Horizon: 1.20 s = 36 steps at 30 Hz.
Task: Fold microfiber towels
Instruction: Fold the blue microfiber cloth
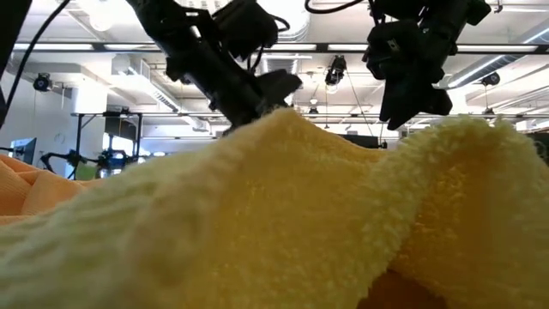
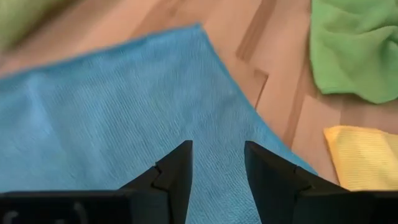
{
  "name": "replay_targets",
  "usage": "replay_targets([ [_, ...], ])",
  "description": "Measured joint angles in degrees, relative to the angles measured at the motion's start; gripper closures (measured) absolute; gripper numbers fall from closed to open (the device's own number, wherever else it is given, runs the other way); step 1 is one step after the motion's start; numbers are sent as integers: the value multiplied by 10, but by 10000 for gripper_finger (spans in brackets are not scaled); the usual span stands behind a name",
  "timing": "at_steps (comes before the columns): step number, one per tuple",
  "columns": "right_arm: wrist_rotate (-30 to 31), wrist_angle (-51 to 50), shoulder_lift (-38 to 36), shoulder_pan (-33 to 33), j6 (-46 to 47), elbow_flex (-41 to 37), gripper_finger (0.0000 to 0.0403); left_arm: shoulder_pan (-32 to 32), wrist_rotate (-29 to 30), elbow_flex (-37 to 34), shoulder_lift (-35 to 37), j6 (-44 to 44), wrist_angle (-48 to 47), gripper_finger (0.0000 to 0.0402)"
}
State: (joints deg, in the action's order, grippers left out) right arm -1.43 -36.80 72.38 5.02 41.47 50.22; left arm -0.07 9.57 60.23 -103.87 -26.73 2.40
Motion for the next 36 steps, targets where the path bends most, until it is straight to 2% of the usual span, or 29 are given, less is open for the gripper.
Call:
replay_targets([
  [9, 0, 0, 0, 0, -73, 0, 289, -16, -6, 0, -50, -73, -4, 272],
  [16, 0, 0, 0, 0, -89, 0, 291, -22, -13, 2, -59, -67, -47, 272],
  [25, 0, 0, 0, 0, -91, -11, 293, -29, -46, 12, -55, 101, -179, 272],
  [31, 0, 1, 0, 0, -91, -17, 293, -29, -50, 41, -52, 231, -343, 272],
  [36, 2, 4, 0, 0, -91, -18, 293, -29, -28, 51, -42, 318, -408, 272],
])
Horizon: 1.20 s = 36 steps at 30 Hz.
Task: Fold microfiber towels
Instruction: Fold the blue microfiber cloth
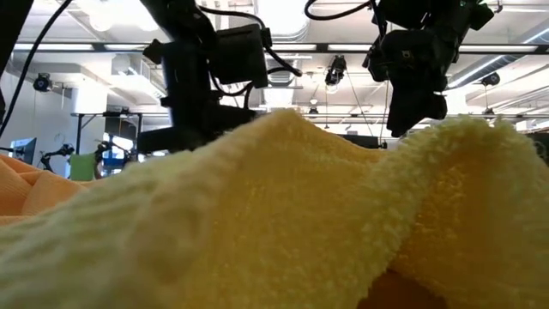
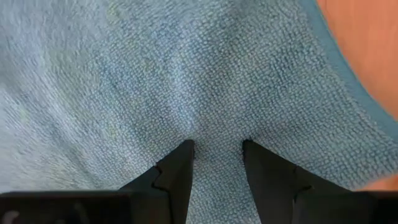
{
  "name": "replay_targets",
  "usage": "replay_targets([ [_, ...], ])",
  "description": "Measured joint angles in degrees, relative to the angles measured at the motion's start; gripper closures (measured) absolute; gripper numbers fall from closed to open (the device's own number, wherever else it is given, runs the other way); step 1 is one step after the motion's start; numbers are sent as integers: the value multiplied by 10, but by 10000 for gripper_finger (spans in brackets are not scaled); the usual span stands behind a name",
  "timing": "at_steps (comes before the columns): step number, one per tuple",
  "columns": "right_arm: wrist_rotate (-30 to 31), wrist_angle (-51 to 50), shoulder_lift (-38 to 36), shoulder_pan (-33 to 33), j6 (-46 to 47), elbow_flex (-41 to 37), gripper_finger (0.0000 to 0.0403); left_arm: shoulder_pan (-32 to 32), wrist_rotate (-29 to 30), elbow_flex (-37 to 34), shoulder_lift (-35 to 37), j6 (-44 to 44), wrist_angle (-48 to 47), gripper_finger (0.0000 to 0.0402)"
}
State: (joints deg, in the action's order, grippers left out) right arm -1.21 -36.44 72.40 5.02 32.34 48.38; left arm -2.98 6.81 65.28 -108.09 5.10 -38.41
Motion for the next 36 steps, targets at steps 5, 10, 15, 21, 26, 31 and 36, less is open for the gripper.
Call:
replay_targets([
  [5, 2, 3, 0, 0, -1, -1, 293, 0, 62, 28, 7, 56, -43, 272],
  [10, 3, 7, 0, 0, -29, -1, 293, -8, 87, 97, 19, -7, -114, 272],
  [15, 3, 8, 0, 0, -44, -1, 293, -40, 85, 133, 40, -57, -152, 272],
  [21, 3, 8, 0, 0, -60, -1, 294, -96, 82, 115, 70, -122, -160, 272],
  [26, 4, 11, 0, 0, -67, -1, 294, -138, 83, 70, 72, -167, -142, 272],
  [31, 4, 12, 0, 0, -69, -1, 294, -153, 102, 25, 69, -169, -63, 272],
  [36, -3, 11, 0, 0, -69, -2, 294, -152, 106, 5, 69, -169, -43, 272],
])
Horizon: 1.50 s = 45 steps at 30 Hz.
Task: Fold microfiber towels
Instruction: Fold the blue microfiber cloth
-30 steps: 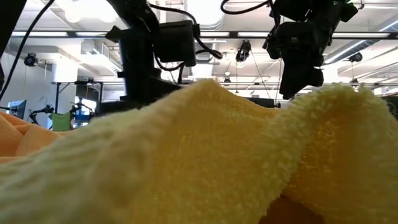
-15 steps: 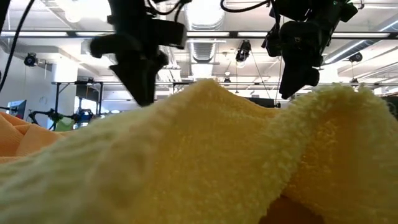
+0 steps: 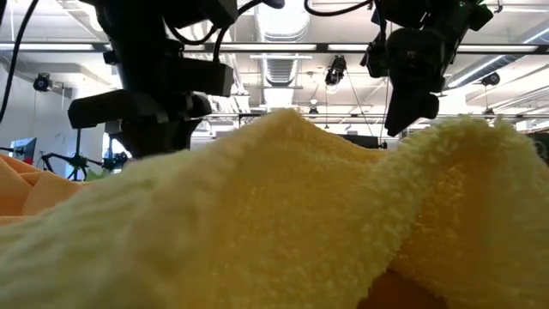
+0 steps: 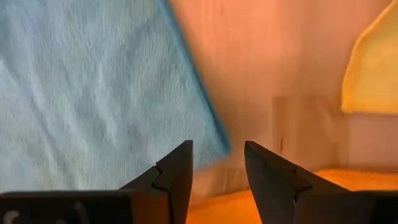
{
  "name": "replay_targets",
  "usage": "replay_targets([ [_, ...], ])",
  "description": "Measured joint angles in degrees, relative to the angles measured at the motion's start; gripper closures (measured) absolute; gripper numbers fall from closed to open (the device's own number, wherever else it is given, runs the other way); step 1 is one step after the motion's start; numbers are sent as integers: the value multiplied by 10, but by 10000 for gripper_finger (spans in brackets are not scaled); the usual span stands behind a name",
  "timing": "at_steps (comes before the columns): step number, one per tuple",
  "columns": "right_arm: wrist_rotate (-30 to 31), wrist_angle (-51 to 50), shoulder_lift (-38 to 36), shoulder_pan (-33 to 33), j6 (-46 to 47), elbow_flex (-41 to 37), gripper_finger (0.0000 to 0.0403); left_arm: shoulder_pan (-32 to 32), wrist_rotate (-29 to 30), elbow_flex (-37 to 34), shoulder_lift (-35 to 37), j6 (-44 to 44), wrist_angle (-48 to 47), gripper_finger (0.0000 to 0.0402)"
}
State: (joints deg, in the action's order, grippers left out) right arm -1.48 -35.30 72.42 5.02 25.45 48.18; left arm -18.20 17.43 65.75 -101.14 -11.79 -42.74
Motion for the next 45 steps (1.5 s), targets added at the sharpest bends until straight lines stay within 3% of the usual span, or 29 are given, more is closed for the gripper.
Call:
replay_targets([
  [21, -24, 2, 0, 0, 0, -6, 294, 9, 12, -72, -7, 1, 75, 272],
  [32, -24, 4, 0, 0, 4, -6, 294, 15, 25, -74, -18, 0, 113, 274],
  [36, -24, 11, 0, 0, 4, -6, 294, 27, 23, -77, -18, -28, 122, 306],
  [41, -30, 36, 0, 0, -4, -6, 294, 37, 29, -79, -20, -31, 132, 383],
  [45, -52, 56, 0, 0, -35, -6, 294, 40, 19, -64, -21, -53, 135, 394],
])
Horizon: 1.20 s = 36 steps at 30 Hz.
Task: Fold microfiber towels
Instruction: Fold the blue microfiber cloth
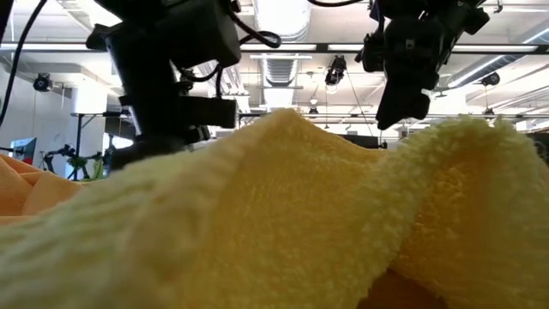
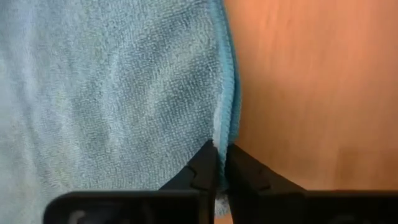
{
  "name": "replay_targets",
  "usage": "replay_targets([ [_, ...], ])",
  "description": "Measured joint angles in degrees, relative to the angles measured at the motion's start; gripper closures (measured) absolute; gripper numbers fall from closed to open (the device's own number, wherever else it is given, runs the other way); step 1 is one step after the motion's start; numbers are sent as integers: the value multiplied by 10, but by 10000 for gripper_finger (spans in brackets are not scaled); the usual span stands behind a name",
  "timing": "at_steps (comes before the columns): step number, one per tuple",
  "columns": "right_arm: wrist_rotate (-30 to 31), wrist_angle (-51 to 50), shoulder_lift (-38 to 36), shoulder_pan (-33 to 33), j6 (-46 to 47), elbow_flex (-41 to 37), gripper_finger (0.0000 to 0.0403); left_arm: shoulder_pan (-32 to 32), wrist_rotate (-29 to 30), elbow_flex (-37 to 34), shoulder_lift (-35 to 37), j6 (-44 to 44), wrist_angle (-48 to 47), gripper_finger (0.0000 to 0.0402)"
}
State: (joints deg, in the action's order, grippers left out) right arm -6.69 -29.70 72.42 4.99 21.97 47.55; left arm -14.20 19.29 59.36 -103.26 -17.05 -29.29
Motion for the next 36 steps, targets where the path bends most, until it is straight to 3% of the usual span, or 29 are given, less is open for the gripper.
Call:
replay_targets([
  [9, -39, 10, 0, -21, -100, 0, 293, 0, -81, 86, 5, -3, 3, 400],
  [22, -38, 98, 1, -77, -222, -1, 236, 0, -89, 153, 10, -1, -64, 401],
  [36, -22, 157, 127, -88, -233, -1, 223, 1, -85, 169, 11, 13, -62, 401],
])
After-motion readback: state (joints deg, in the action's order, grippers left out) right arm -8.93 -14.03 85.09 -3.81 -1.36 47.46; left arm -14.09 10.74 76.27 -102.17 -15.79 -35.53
